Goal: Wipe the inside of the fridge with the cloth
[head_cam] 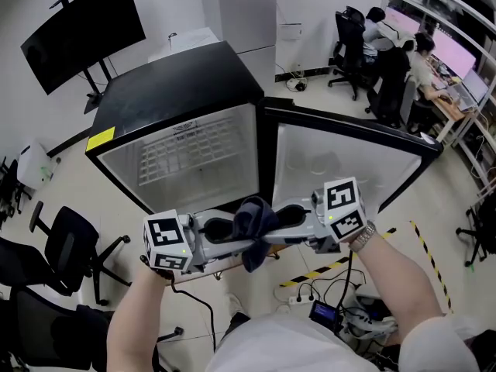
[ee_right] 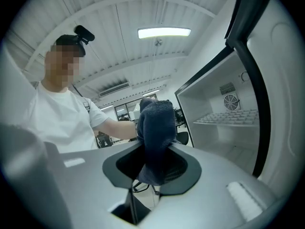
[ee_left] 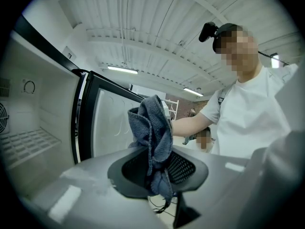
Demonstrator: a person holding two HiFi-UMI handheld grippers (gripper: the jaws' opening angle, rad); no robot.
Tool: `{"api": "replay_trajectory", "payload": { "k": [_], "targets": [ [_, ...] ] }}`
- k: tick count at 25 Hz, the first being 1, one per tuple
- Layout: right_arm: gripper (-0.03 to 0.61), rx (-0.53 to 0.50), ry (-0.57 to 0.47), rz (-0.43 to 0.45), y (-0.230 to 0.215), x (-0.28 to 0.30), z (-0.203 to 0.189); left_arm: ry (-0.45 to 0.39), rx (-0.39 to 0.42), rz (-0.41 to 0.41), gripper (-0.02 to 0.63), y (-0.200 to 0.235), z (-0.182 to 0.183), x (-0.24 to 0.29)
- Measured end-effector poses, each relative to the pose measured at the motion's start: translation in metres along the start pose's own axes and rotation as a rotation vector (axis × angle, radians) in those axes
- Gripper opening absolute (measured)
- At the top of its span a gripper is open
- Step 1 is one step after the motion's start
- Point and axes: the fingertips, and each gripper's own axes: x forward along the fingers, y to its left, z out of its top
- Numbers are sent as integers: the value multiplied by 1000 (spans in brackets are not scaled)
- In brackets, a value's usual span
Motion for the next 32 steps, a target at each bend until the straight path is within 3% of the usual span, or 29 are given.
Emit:
{"api": "replay_trajectory", "payload": {
  "k": [3, 8, 18, 25, 32],
  "targets": [
    [77, -16, -21, -85, -8, -8, -2, 11, 25, 64, 118, 11, -2, 6],
    [71, -96, -72, -331, -29, -32, 2, 3, 37, 210, 191, 40, -9, 11],
    [71, -220, -136, -841, -62, -91, 12, -79, -40, 524, 222, 100, -42, 22],
    [71, -245, -160, -1054, -73, -113, 27, 29, -77, 738, 213, 145, -83, 50],
    [71, -256, -156, -1160, -88, -102, 45, 131, -128, 791, 202, 174, -112, 79]
  ]
}}
